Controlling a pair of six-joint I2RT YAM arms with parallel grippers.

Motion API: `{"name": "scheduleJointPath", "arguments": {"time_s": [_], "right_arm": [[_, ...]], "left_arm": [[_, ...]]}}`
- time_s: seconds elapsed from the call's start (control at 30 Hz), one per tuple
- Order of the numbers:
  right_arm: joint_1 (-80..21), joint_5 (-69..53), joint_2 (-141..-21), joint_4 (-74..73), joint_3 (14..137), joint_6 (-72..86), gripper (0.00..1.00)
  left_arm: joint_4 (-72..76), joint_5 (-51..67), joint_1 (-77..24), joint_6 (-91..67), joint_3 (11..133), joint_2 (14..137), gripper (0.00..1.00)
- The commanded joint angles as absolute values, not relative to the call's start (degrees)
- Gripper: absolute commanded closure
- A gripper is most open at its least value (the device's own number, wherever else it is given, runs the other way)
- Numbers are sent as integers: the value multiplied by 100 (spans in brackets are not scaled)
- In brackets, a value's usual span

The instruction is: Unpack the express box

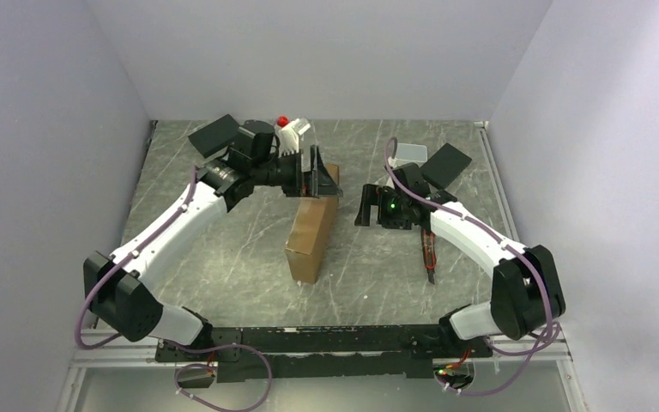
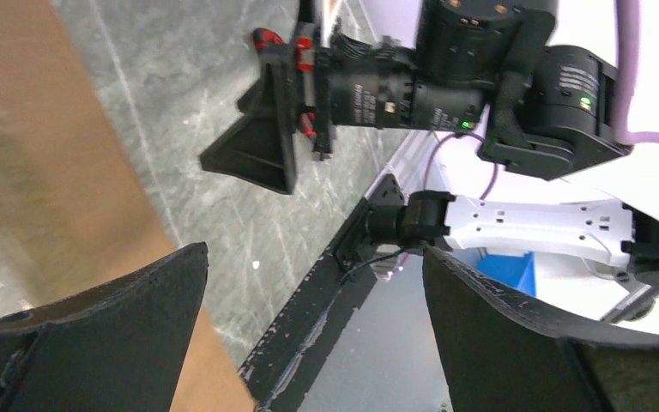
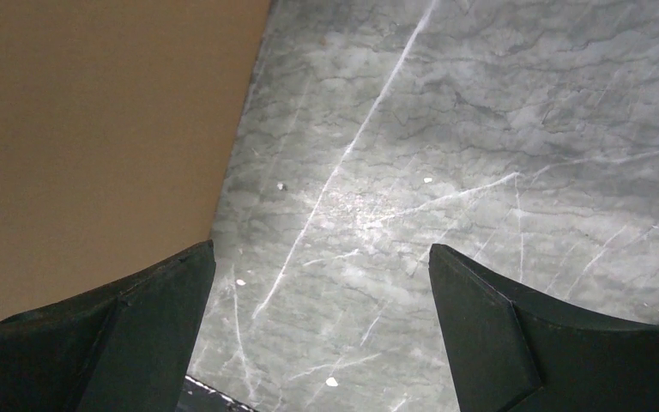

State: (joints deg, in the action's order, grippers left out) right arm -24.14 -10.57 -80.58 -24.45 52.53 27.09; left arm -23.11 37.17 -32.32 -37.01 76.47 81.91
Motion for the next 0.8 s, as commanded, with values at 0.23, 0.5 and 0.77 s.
{"name": "scheduleJointPath", "arguments": {"time_s": [0.23,0.5,0.77], "right_arm": [[-2844,403,-7476,-3853,6793,3895,0],[-3673,1572,-7754,-4144,7636,5669,0],[-4380,2695,-9244,-5018,9446,5734,0]], "left_arm": [[-4920,390,-2673,-1690,9239,7378,0],[-3950,-1663,-2670,-1027,8204,6457,1],[-2861,-2090,-2654,-639,6972,5747,0]]}}
